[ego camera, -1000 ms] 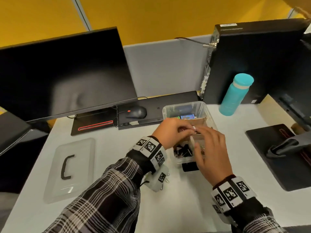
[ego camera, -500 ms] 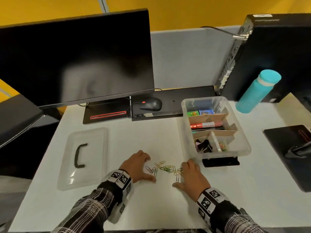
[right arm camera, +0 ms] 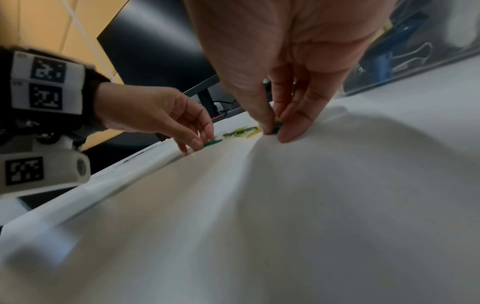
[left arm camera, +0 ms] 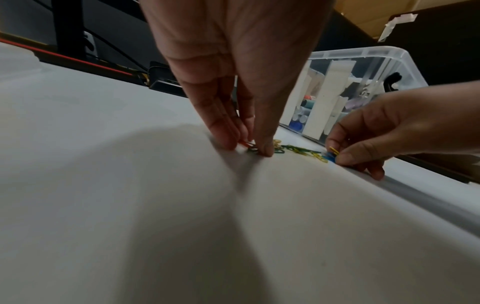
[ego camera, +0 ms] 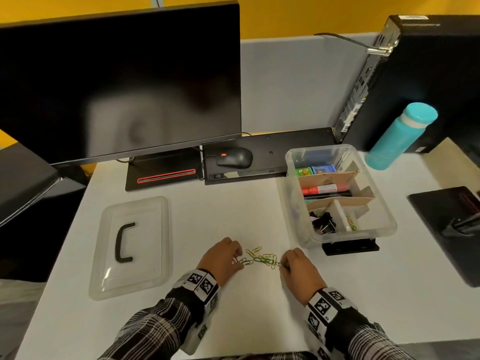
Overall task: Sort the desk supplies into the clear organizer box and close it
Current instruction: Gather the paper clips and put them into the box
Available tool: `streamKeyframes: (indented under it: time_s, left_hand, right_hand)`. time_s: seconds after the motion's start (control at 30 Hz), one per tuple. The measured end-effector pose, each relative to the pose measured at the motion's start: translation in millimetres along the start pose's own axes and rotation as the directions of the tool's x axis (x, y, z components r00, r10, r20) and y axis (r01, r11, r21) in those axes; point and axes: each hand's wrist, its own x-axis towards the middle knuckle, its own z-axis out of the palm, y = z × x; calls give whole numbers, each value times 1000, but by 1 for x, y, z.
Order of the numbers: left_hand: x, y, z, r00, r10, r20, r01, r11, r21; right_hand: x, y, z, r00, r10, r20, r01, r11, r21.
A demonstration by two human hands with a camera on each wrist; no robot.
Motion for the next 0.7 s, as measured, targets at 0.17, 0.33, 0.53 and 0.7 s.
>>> streamKeyframes:
  time_s: [0.17, 0.33, 0.53, 0.7]
  left_hand:
    - [1, 0, -5, 997, 60, 42, -65, 992, 109]
    - [0, -6, -10, 987, 122, 108, -139, 976, 166]
    - [1, -14, -17, 983, 154, 101, -174, 954, 245]
    - [3, -16, -20, 986, 95, 134, -125, 963, 239]
  right_hand:
    - [9, -9, 1, 999, -30, 14, 32, 994, -106]
    - [14, -10, -3, 997, -72, 2, 72, 994, -81]
    - [13, 2, 0, 991, -131, -7, 131, 991, -17]
    - [14, 13, 3, 1000, -12, -20, 18, 949, 315]
